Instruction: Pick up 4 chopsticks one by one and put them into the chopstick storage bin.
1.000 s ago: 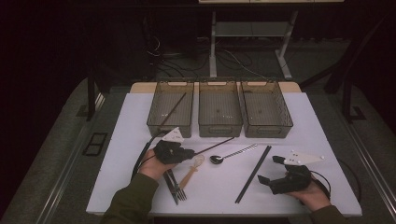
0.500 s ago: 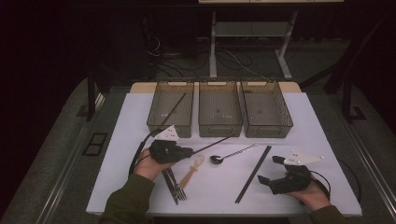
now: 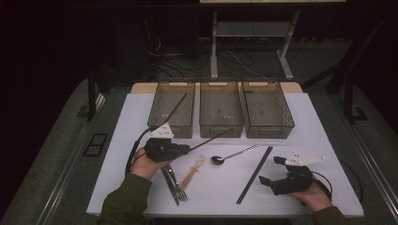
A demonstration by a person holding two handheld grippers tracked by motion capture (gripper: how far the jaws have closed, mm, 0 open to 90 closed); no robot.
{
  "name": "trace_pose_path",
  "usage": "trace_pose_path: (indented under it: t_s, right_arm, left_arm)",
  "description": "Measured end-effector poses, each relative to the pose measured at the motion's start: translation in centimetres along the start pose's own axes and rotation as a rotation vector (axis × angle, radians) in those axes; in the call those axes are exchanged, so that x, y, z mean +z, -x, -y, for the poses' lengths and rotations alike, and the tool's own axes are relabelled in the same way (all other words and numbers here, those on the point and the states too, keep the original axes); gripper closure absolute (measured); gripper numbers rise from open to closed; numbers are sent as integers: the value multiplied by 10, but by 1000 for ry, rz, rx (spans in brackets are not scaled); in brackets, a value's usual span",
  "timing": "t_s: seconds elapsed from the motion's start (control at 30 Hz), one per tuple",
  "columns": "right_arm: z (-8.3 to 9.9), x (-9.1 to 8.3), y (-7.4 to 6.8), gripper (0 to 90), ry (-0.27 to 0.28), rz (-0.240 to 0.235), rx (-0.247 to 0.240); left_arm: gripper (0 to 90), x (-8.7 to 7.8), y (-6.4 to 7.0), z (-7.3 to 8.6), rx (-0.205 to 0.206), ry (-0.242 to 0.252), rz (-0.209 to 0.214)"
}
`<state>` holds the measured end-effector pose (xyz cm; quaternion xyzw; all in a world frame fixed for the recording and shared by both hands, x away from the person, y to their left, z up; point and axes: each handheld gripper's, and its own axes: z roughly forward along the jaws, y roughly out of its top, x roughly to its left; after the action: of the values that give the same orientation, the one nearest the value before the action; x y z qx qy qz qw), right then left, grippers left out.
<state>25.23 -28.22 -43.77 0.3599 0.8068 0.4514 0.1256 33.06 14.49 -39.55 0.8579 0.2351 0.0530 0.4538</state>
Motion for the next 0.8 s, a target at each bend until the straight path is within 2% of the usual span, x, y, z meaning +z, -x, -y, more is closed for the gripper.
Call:
trace_pose_path:
  t_s: [0.43,0.7,0.8]
  right_arm:
    - [0,-1,0,44,2,-6,-5]
    - [-1,0,-1,44,-2,-9,-8]
    - [-1,0,-1,44,-3,-8,-8]
  left_arm:
    - [847,-20,-15,4,-51,58,-54]
    - [847,-30,-26,3,-71,78,-110]
    - [847,-34,-31,3,-92,95,-132]
